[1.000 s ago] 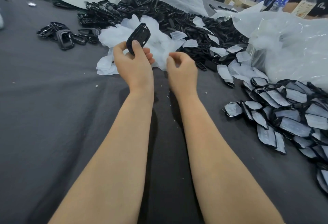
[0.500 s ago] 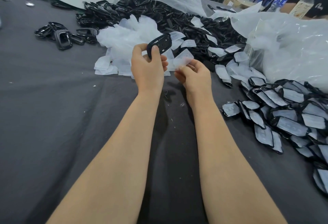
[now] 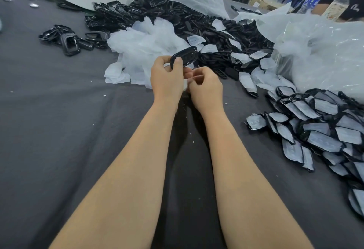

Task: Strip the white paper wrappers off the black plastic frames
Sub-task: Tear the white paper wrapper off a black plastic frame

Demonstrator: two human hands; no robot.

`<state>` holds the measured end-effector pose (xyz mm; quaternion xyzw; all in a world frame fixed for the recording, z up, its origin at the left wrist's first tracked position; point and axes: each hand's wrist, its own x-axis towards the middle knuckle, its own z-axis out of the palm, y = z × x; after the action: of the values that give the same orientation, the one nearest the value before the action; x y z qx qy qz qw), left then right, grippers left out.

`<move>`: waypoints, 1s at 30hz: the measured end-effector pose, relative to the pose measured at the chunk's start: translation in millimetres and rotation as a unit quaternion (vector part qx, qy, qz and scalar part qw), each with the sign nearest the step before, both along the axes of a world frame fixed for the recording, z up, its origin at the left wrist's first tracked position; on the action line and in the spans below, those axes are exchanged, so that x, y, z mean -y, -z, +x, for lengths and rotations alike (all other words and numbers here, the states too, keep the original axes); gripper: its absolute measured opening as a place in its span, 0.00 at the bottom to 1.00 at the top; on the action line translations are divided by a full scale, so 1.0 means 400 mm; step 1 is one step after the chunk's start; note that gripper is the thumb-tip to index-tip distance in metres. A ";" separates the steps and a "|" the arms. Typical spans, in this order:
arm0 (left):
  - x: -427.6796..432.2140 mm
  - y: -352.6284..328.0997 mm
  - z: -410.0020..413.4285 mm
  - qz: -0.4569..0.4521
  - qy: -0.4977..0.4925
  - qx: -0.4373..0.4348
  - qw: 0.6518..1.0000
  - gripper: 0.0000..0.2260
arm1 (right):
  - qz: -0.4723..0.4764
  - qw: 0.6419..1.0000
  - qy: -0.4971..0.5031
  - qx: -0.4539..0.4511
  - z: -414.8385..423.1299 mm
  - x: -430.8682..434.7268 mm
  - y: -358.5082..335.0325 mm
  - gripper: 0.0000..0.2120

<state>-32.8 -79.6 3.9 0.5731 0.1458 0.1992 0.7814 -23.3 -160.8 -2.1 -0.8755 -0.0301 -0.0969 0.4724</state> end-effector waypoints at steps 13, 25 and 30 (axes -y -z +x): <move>0.006 0.006 0.005 0.003 0.002 -0.014 1.000 0.01 | 0.349 0.930 0.107 -0.037 0.019 0.033 -0.004 0.07; 0.009 0.002 -0.004 0.050 0.009 0.004 0.999 0.04 | 0.525 0.846 0.068 -0.056 0.009 0.045 -0.027 0.05; 0.007 -0.001 -0.004 0.046 0.007 0.000 0.999 0.05 | 0.513 0.855 0.069 -0.045 0.010 0.045 -0.024 0.05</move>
<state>-34.2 -82.4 4.2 0.6093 0.1323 0.2006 0.7556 -19.2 -178.8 7.4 -0.5124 0.1054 -0.0913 0.8474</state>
